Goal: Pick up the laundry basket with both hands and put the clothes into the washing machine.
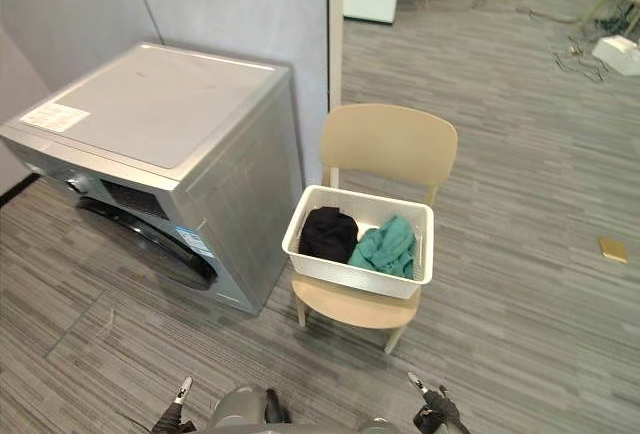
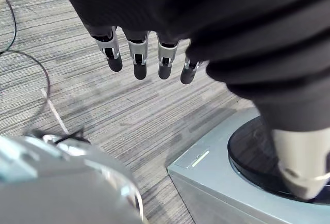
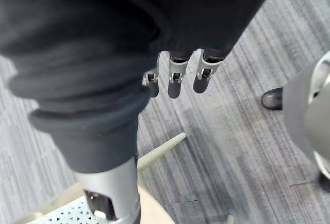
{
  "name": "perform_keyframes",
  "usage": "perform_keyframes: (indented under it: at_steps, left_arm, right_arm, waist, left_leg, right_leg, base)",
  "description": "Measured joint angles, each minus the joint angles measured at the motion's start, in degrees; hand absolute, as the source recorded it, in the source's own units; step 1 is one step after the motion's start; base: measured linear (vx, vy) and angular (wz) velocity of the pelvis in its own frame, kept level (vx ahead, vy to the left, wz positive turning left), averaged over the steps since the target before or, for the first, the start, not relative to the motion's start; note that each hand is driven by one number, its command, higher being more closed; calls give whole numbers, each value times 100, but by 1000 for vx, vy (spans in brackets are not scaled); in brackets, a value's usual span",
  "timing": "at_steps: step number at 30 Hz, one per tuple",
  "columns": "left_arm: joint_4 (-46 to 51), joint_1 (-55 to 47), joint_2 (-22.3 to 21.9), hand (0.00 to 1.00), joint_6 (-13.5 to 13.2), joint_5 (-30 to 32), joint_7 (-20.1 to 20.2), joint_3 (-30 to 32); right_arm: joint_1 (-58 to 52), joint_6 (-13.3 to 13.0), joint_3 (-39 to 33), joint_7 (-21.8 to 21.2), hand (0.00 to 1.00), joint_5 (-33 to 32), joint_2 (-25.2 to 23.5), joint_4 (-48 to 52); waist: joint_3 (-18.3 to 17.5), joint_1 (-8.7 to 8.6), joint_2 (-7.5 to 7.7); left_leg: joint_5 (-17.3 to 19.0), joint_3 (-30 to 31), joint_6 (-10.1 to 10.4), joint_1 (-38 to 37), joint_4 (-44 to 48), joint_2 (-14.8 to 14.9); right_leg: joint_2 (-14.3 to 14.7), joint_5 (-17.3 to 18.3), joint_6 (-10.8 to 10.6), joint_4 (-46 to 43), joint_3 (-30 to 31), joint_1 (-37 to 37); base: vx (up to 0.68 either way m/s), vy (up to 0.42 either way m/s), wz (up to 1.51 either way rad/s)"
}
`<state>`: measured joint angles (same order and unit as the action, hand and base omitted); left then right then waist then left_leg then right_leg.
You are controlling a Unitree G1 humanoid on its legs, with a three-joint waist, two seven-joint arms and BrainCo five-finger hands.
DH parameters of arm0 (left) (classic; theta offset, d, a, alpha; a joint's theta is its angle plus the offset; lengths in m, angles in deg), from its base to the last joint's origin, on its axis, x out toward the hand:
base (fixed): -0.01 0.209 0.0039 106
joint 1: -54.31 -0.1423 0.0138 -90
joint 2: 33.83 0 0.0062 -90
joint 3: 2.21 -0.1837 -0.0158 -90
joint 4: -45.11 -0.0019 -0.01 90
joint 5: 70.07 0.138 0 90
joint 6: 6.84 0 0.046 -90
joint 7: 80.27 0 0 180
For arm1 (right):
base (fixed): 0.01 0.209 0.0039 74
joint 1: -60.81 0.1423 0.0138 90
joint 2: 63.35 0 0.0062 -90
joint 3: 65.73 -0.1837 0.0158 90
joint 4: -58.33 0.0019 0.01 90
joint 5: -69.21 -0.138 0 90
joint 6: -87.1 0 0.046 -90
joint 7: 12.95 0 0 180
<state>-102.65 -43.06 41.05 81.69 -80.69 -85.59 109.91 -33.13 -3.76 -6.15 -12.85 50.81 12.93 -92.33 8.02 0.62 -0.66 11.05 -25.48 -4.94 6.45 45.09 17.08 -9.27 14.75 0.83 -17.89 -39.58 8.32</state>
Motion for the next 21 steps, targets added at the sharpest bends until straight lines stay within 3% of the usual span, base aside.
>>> perform_keyframes:
  at_steps: [1,2,3,4,5,6,7,8,9,10,11,15,18,20,21]
  left_arm:
    - [-134,139,7,0,1,46,2,-111]
    - [-236,215,9,0,6,84,5,-234]
    - [-331,396,16,0,18,269,24,-528]
    - [-331,520,16,0,24,329,31,-776]
    - [-320,612,1,0,28,434,28,-1047]
    - [-310,636,26,0,30,470,27,-1150]
    - [-298,573,81,0,34,511,17,-1316]
    - [-317,526,147,0,54,515,6,-1317]
    - [-337,466,257,0,76,521,1,-1318]
    - [-337,450,264,0,68,526,20,-1334]
    - [-337,447,261,0,52,526,24,-1336]
    - [-339,362,70,0,-9,522,27,-1303]
    - [-339,230,89,0,-35,523,26,-1290]
    - [-344,187,51,0,-57,526,24,-1300]
    - [-363,218,160,0,-53,540,7,-1235]
  right_arm:
    - [-66,-1,-69,5,0,-61,6,0]
    - [-74,7,-129,27,0,-118,-4,-17]
    - [-155,20,-261,58,0,-222,-44,-105]
    - [-248,38,-342,99,0,-312,-82,-159]
    - [-298,105,-352,106,0,-435,-85,-226]
    - [-312,127,-308,99,0,-477,-125,-279]
    - [-233,152,-291,82,0,-619,-242,-421]
    - [-207,136,-258,77,0,-632,-245,-410]
    - [-180,131,-211,77,0,-629,-236,-400]
    - [-191,129,-205,89,0,-617,-161,-425]
    - [-186,129,-158,89,0,-605,-123,-428]
    - [36,141,152,92,0,-343,73,-434]
    - [44,133,193,91,0,-295,160,-423]
    - [-23,105,172,84,0,-296,149,-288]
    - [-4,118,223,67,0,-305,61,-225]
  waist:
    - [-34,-53,-41]
    - [-48,-143,-54]
    - [-74,-357,-91]
    - [-140,-413,-168]
    - [-172,-475,-125]
    - [-172,-487,-78]
    - [-190,-412,-80]
    - [-206,-400,-49]
    - [-237,-387,40]
    - [-276,-346,-31]
    - [-293,-299,-59]
    - [-180,-293,-154]
    - [-131,-294,-95]
    - [-146,-291,-110]
    - [-109,-306,-152]
  left_leg:
    - [35,-190,101,-340,-3,362]
    - [19,-217,239,-468,-192,486]
    - [-128,-246,607,-664,-1037,641]
    - [-280,-252,1144,-884,-2093,509]
    - [-340,-266,1339,-1169,-3126,54]
    - [-439,-185,1387,-1220,-3440,-103]
    - [-551,-109,1319,-1251,-3660,-210]
    - [-551,-122,1319,-1266,-3661,-220]
    - [-550,-96,1320,-1304,-3728,-334]
    - [-599,-81,1313,-1406,-3936,-401]
    - [-634,-115,1303,-1455,-4042,-451]
    - [-754,14,1177,-1516,-4328,-844]
    - [-784,412,1106,-1529,-4364,-1060]
    - [-786,839,944,-1558,-4453,-1056]
    - [-772,1138,909,-1481,-4443,-951]
  right_leg:
    - [-51,-3,-5,-13,-265,45]
    - [-96,-3,-5,-44,-439,51]
    - [-212,-8,-14,-203,-636,3]
    - [-349,-6,-18,-386,-633,-83]
    - [-552,-139,-175,-610,-626,-182]
    - [-692,-214,-208,-800,-572,-256]
    - [-580,-74,-525,-432,-226,-446]
    - [-427,-208,-560,40,-108,-408]
    - [-336,-786,-470,580,-11,-337]
    - [-377,-1025,-553,667,33,-253]
    - [-411,-1046,-551,657,30,-257]
    - [-838,-1078,-605,368,-58,-278]
    - [-1262,-1089,-579,-540,22,-287]
    - [-1257,-1112,5,-1520,1223,-798]
    - [-722,-624,-303,-1582,2267,-1046]
  base:
    - [-27,110,88]
    - [7,149,151]
    - [32,243,177]
    - [10,371,217]
    - [6,359,166]
    - [-4,292,123]
    - [17,159,54]
    - [19,104,32]
    - [26,92,20]
    - [30,101,16]
    - [27,113,6]
    - [-10,114,27]
    - [22,66,90]
    - [46,30,119]
    - [47,-64,123]
